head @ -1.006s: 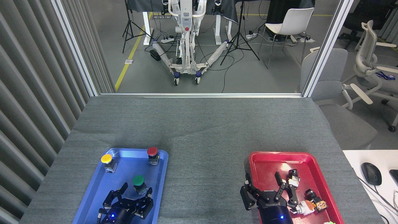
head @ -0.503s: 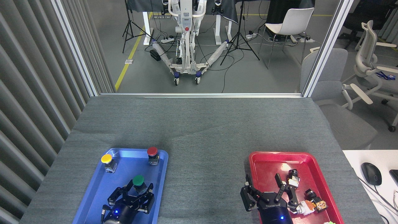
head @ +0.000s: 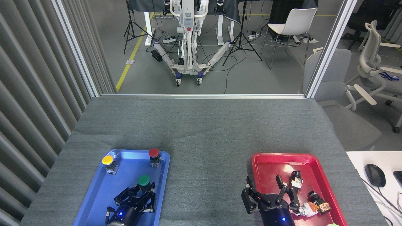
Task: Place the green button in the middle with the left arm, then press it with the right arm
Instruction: 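Carry the green button with the left gripper toward the table middle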
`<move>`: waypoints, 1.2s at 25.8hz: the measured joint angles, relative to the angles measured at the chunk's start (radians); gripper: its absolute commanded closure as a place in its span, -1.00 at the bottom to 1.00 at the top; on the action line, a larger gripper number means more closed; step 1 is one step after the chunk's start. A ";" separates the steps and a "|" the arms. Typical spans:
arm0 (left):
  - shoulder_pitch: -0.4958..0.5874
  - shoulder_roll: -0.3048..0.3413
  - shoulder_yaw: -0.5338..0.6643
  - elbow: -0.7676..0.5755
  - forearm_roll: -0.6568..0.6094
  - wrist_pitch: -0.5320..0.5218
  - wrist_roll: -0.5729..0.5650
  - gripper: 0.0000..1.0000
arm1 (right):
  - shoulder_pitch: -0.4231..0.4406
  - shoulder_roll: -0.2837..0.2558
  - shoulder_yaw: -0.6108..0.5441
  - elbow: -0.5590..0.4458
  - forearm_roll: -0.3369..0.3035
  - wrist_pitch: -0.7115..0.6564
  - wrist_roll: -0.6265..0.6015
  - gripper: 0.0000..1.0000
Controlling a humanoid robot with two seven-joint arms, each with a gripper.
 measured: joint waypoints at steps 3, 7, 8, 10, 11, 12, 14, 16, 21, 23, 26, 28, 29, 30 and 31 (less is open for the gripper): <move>-0.002 0.002 -0.003 -0.067 -0.002 -0.005 0.010 0.77 | -0.001 -0.002 -0.001 -0.006 0.000 0.000 -0.017 -0.99; -0.019 -0.001 -0.081 -0.173 -0.006 -0.018 0.038 0.77 | 0.001 -0.008 0.000 -0.008 0.000 -0.003 -0.044 -0.99; -0.034 -0.004 -0.113 -0.181 -0.007 -0.018 0.046 0.77 | 0.002 -0.009 0.000 -0.009 0.000 -0.003 -0.046 -0.99; -0.067 -0.015 -0.184 -0.163 -0.011 -0.018 0.051 0.77 | 0.004 -0.011 0.000 -0.009 0.000 -0.003 -0.048 -0.99; -0.088 -0.023 -0.215 -0.139 -0.016 -0.016 0.051 0.77 | 0.005 -0.011 0.000 -0.009 0.000 -0.003 -0.049 -0.99; -0.112 -0.036 -0.244 -0.108 -0.025 -0.014 0.052 0.76 | 0.006 -0.012 0.001 -0.009 0.000 -0.003 -0.051 -0.99; -0.151 -0.063 -0.291 -0.035 -0.052 -0.013 0.050 0.76 | 0.010 -0.013 0.001 -0.009 -0.001 -0.003 -0.052 -0.99; -0.187 -0.103 -0.319 0.041 -0.086 -0.009 0.054 0.75 | 0.013 -0.013 0.001 -0.009 -0.001 -0.001 -0.054 -0.99; -0.251 -0.196 -0.343 0.209 -0.152 0.005 0.073 0.74 | 0.016 -0.016 0.001 -0.009 -0.001 -0.001 -0.055 -0.99; -0.262 -0.206 -0.353 0.235 -0.158 0.034 0.087 0.73 | 0.017 -0.017 0.001 -0.009 -0.001 -0.001 -0.055 -0.99; -0.263 -0.211 -0.367 0.277 -0.159 0.089 0.099 0.69 | 0.017 -0.018 0.002 -0.009 -0.001 -0.001 -0.055 -0.99; -0.262 -0.213 -0.374 0.310 -0.159 0.101 0.103 0.70 | 0.017 -0.018 0.004 -0.009 0.000 0.000 -0.055 -0.99; -0.261 -0.213 -0.380 0.321 -0.159 0.101 0.105 0.70 | 0.017 -0.018 0.005 -0.008 0.000 0.001 -0.055 -0.98; -0.261 -0.214 -0.391 0.329 -0.159 0.101 0.107 0.70 | 0.017 -0.018 0.005 -0.008 0.001 0.002 -0.055 -0.98; -0.260 -0.214 -0.407 0.334 -0.159 0.100 0.109 0.70 | 0.017 -0.018 0.006 -0.008 0.001 0.002 -0.055 -0.98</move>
